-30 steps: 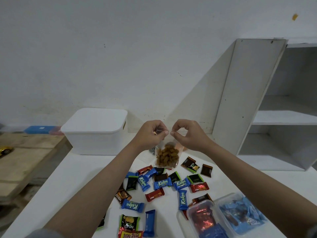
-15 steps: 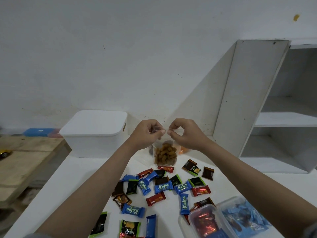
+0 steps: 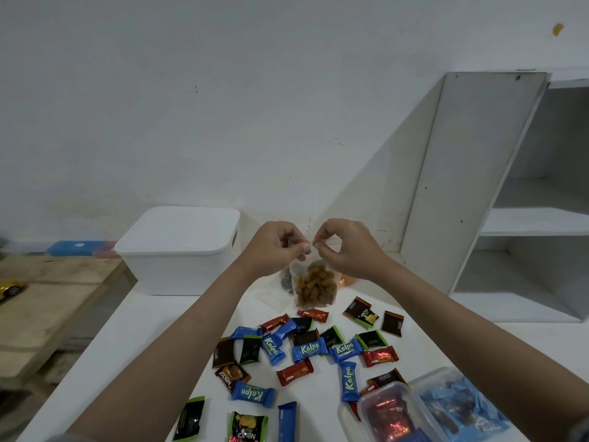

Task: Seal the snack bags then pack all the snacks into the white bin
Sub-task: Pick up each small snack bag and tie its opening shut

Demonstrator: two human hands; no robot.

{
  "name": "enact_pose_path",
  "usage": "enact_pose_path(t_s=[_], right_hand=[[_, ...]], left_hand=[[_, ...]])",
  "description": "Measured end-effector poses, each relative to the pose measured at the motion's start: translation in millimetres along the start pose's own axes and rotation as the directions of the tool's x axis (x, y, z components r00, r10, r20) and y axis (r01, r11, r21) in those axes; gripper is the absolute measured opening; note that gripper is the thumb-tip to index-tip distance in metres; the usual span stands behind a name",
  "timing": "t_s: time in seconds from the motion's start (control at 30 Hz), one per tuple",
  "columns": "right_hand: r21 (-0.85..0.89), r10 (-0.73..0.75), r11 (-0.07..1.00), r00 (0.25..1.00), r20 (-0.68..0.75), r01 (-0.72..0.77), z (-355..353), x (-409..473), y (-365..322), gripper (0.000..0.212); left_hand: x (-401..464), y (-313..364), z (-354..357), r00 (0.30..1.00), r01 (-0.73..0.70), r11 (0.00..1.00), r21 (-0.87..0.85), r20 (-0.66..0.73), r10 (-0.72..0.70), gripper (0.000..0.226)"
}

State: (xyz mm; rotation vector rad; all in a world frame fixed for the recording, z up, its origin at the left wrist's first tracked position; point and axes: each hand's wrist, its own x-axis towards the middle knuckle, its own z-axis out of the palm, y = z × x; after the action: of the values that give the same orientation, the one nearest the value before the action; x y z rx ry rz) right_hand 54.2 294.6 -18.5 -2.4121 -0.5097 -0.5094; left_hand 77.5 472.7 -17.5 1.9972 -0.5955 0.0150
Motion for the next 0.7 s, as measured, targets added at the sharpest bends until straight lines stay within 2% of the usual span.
enact_pose_path(t_s=[0.17, 0.27, 0.43, 0.53, 0.63, 0.7], right_hand=[[0.072, 0.064, 0.995, 0.998, 0.008, -0.064, -1, -4, 7, 0.005], [0.185, 0.117, 0.975, 0.992, 0.046, -0.124, -8, -8, 7, 0.005], [0.190, 0.122, 0.974, 0.992, 0.031, -0.126, -10, -9, 2, 0.010], [0.183, 0.129, 0.974, 0.991, 0.037, -0.134, -10, -11, 1, 0.011], [0.168, 0.110, 0.979, 0.994, 0.029, -0.113, -8, -14, -1, 0.009], [0.171, 0.089, 0.981, 0.996, 0.004, -0.088, -7, -15, -2, 0.008]], left_hand=[[-3, -3, -4, 0.998, -0.044, 0.996, 0.076, -0.039, 0.047, 0.011], [-5, -6, -9, 0.996, -0.039, 0.999, 0.028, -0.078, 0.041, 0.015], [-7, -6, -8, 0.998, 0.002, 0.999, -0.037, -0.066, -0.005, 0.007], [-8, -2, -8, 0.999, 0.037, 0.998, 0.057, -0.035, -0.035, 0.005], [-10, 3, -6, 1.000, -0.004, 0.988, 0.153, -0.021, 0.007, 0.011], [-12, 7, -3, 1.000, -0.030, 0.987, 0.155, -0.005, 0.031, 0.010]])
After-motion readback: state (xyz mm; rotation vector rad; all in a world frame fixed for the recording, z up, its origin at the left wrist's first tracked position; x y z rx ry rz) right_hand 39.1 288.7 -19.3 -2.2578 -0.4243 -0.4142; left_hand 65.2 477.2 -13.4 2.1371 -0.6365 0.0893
